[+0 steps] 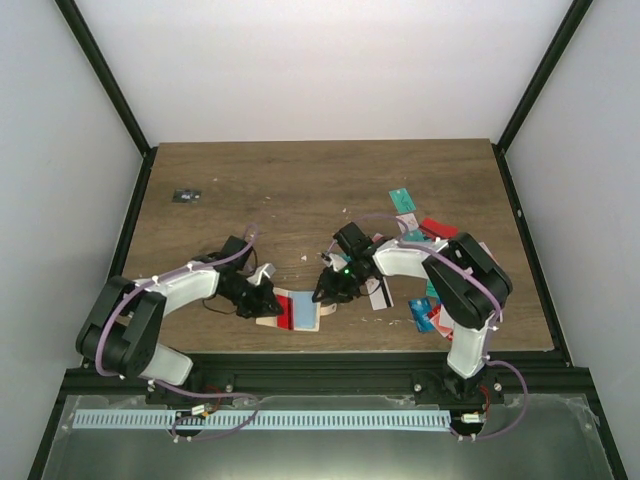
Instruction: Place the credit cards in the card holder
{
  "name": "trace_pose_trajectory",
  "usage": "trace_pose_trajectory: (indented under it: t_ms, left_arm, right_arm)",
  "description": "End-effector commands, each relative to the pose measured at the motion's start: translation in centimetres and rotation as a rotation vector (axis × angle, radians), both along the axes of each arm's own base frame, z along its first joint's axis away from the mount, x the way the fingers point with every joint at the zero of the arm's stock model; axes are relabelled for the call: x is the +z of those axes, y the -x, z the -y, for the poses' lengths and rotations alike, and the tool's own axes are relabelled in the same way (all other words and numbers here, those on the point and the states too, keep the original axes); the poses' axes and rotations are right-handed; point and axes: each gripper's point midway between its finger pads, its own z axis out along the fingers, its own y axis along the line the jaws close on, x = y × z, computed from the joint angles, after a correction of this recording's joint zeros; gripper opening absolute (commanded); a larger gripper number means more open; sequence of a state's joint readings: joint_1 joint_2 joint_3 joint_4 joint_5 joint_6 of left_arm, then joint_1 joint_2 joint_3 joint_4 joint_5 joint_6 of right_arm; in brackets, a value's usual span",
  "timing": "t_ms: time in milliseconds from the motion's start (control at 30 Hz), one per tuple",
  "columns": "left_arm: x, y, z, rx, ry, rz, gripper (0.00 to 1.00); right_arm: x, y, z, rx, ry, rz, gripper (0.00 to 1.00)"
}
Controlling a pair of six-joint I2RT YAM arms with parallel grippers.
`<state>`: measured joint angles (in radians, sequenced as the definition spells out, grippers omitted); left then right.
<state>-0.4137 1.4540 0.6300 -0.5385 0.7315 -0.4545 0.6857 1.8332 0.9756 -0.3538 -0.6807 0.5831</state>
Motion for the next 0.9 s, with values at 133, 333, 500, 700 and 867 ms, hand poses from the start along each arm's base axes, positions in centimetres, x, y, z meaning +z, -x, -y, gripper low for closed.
trace_pose_trajectory:
  t_ms: [133, 333, 500, 700, 867]
  left_arm:
    - [0.0, -1.2, 0.9, 0.012, 0.049, 0.03, 0.04]
    - [-0.6, -1.4, 1.0, 0.007, 0.046, 0.028, 0.04]
    - [-0.6, -1.7, 1.2, 0.019, 0.062, 0.041, 0.04]
    - [-0.8, -2.0, 1.3, 0.058, 0.072, 0.043, 0.04]
    - [-1.6, -1.9, 1.1, 0.085, 0.063, 0.041, 0.04]
  right_arm:
    - [-0.7, -1.8, -0.3, 0.009, -0.002, 0.043, 0.34]
    - [-0.5, -2.2, -0.6, 0.017, -0.012, 0.047, 0.34]
    - [-0.4, -2.1, -0.7, 0.026, -0.015, 0.044, 0.33]
    - [-0.1, -1.8, -0.4, 0.025, -0.015, 0.039, 0.33]
    - [0.7, -1.6, -0.3, 0.02, -0.025, 0.043, 0.33]
